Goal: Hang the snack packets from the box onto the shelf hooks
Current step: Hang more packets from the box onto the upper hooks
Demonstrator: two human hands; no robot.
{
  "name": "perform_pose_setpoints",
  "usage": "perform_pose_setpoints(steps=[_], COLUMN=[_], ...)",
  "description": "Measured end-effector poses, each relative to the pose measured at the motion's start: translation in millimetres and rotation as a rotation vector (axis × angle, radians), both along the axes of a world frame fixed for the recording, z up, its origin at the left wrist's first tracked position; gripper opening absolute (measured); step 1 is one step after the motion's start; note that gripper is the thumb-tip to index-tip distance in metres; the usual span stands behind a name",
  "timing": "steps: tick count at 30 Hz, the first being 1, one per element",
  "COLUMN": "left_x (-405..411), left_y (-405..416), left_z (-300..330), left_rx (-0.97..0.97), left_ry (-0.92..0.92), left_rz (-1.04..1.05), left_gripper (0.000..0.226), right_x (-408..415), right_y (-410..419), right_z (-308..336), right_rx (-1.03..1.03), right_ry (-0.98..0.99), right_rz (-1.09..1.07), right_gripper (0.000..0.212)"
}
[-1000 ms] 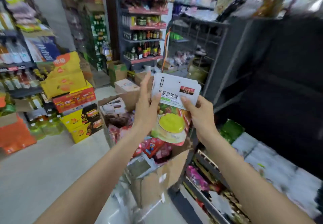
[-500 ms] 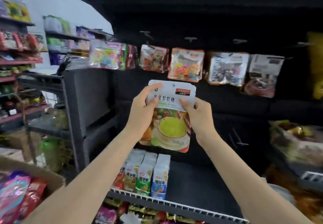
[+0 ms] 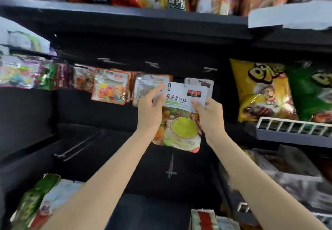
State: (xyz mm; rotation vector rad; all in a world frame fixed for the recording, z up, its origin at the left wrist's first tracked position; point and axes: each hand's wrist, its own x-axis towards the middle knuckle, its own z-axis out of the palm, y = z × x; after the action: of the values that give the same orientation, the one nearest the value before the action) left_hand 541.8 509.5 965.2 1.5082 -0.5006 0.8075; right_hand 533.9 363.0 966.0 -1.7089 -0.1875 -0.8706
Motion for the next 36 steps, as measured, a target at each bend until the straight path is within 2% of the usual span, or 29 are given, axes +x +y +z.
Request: perform_pose_setpoints(steps=[5,11,14,17,25,28,30,33,36], left_x=[12.8,31.3,33.3,34.8,43.9,46.2,48.2,51.4,55.0], left_y=[-26.6,-15.5,-15.7,-18.9,-25.8,-28.7,-30.2,-32.6,-35.0], left_z=[11.5,23.7,31.6,34.3,36.5,36.5,36.0,37.1,43.6], left_rx=[0.047,0.336,0.448,0.536,0.545,0.531,0.522,0.507,0.446], left_ry=[-0.086,-0.265,-0.285,-0.336,-0.388,-0.370,-0.369,-0.351,-0.284], left_rz=[0.186,0.603,0.706,0.727,0.723,0.701,0.699,0.680,0.644], left_gripper=[0.034,0.038,0.041,0.044,0.043,0.043,0.042,0.040,0.038], right_x=[16.6,31.6,37.2,40.2,39.5,38.7,43.4,62.3,82.5], right_y=[-38.5,-60.8,-59.4,-59.9,-64.5,-62.9,-62.5,-65.8,-63.3], right_z=[15.8,32.3,34.6,34.4,26.7,28.9,27.4,21.2,16.8], right_rx=[-0.014,-0.076,-0.057,-0.048,0.006,-0.021,-0.136,-0.348,-0.385], right_ry=[-0.014,-0.027,-0.027,-0.032,-0.070,-0.174,-0.238,-0.197,-0.090], right_rz=[-0.075,-0.148,-0.164,-0.178,-0.202,-0.209,-0.276,-0.403,-0.434], right_gripper=[0.024,0.025,0.025,0.024,0.021,0.050,0.064,0.044,0.036])
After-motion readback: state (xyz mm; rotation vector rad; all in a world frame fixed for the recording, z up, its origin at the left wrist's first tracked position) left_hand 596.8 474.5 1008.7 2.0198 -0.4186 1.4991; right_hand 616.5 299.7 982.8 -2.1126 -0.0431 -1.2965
